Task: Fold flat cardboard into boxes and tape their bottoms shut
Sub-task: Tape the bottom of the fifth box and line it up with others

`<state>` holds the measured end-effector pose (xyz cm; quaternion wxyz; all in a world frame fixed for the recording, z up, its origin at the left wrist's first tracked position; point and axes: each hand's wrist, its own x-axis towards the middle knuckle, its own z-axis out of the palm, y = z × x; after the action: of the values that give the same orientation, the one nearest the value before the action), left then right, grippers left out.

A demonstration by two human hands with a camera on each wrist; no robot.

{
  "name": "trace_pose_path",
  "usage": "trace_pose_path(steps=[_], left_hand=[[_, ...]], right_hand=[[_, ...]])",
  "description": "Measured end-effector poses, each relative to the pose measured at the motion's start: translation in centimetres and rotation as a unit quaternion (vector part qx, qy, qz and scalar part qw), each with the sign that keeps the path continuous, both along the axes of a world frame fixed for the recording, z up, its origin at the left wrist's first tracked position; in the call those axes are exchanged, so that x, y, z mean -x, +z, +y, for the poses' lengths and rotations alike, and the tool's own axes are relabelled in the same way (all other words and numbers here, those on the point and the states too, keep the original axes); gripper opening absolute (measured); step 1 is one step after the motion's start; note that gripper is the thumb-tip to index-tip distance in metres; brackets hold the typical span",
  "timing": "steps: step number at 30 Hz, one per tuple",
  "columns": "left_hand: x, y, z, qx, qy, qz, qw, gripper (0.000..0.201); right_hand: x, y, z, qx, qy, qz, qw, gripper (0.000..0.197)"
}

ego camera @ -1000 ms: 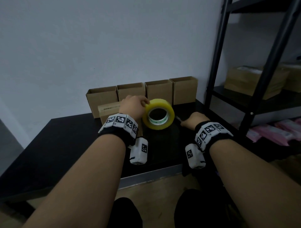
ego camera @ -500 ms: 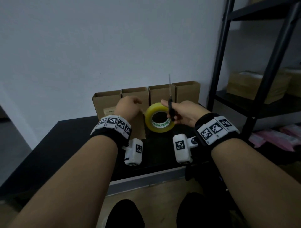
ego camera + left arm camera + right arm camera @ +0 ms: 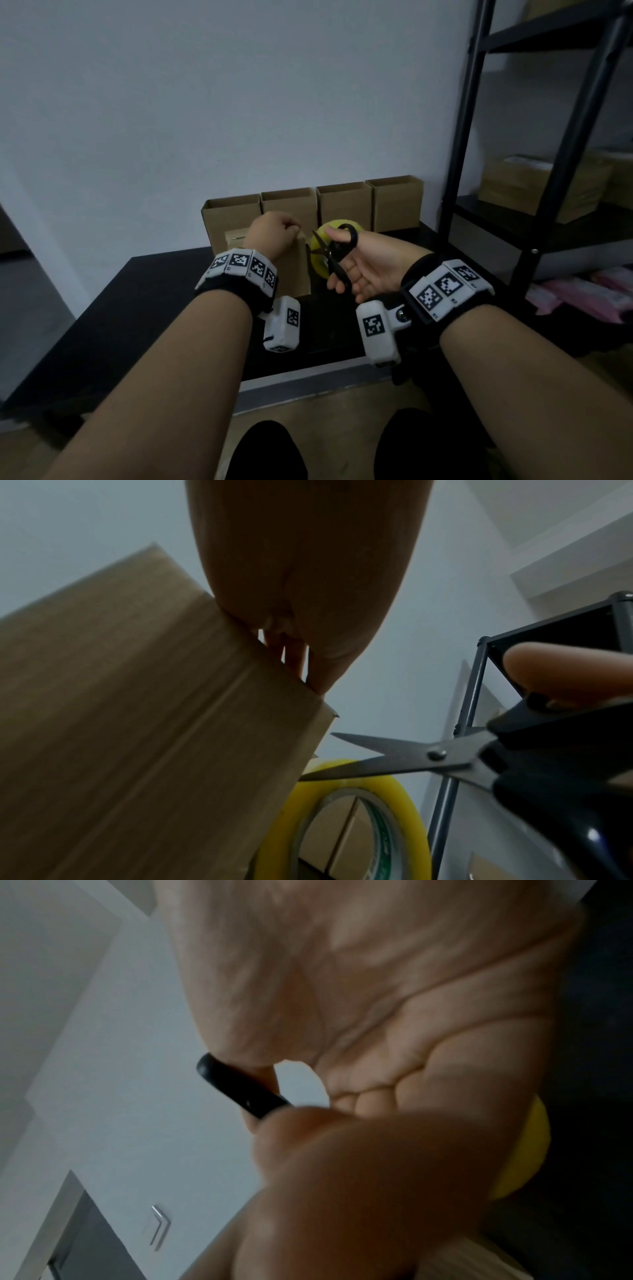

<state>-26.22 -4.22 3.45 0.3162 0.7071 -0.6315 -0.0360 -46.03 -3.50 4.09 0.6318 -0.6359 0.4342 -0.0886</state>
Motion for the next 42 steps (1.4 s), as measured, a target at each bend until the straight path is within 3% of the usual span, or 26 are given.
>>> trace_pose_path(steps=[17, 26, 42], left_hand=[[-1.1, -0.2, -0.3, 0.009, -0.030, 0.010, 0.999, 0.026], [-1.1, -0.1, -0.3, 0.006, -0.032, -0.001, 0.999, 0.027], [-1.4, -0.2, 0.0, 0.002, -0.043, 0.015, 0.999, 0.025]], right_hand=[[-4.7, -1.7, -1.8, -0.038, -0.109, -0.086, 0.990, 0.075], [-4.5, -2.2, -2.4, -0.043, -0.143, -0.127, 0.981, 0.047], [-2.7, -1.8, -3.0, -0.036, -0.183, -0.141, 0.972, 0.042]])
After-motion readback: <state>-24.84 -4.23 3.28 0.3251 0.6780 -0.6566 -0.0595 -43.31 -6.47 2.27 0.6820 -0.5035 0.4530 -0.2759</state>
